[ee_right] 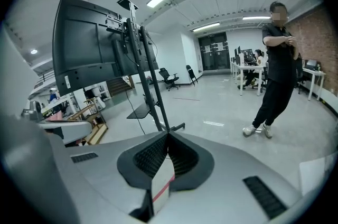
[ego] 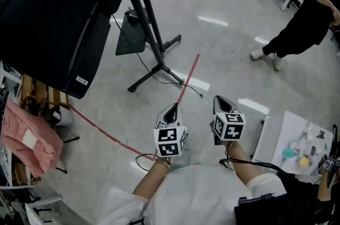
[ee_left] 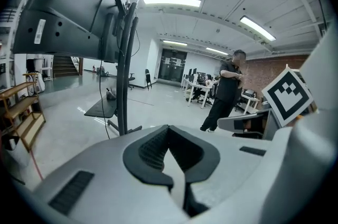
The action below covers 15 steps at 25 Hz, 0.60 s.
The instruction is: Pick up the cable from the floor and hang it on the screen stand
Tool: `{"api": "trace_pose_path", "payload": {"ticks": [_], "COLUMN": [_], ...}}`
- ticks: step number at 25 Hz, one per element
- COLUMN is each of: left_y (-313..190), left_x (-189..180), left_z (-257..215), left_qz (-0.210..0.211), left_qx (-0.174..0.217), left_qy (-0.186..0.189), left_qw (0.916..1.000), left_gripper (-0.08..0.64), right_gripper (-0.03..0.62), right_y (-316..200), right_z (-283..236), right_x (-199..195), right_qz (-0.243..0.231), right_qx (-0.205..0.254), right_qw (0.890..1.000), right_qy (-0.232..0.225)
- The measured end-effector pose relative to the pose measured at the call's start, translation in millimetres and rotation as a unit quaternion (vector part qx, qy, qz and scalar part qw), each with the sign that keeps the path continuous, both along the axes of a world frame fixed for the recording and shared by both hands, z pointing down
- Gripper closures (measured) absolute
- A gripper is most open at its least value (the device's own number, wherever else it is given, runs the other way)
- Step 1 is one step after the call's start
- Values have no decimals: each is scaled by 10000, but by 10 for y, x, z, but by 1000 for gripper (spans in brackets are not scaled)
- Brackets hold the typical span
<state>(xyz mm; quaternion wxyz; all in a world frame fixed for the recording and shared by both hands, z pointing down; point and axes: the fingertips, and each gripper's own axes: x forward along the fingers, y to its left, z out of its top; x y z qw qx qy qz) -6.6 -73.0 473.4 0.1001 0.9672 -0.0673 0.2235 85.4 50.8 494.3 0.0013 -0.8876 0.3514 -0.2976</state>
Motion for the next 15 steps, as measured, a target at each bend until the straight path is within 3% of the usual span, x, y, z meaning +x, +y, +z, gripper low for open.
{"api": "trace_pose_path", "payload": {"ticks": [9, 15], "left_y": [-497, -684], "left_x": [484, 633], "left_z": [246, 1028], "left_qz": [323, 363], "left_qx": [9, -74], "left_qy": [-274, -836], "left_qw": [9991, 9958], "left_gripper": [557, 556], "right_gripper": [574, 574], "right_y": [-480, -583], "right_z": [203, 908], "right_x": [447, 700], "right_qz": [38, -21], "right_qx": [-145, -313], "right_qw": [9998, 9986], "right_qy": [-98, -436]}}
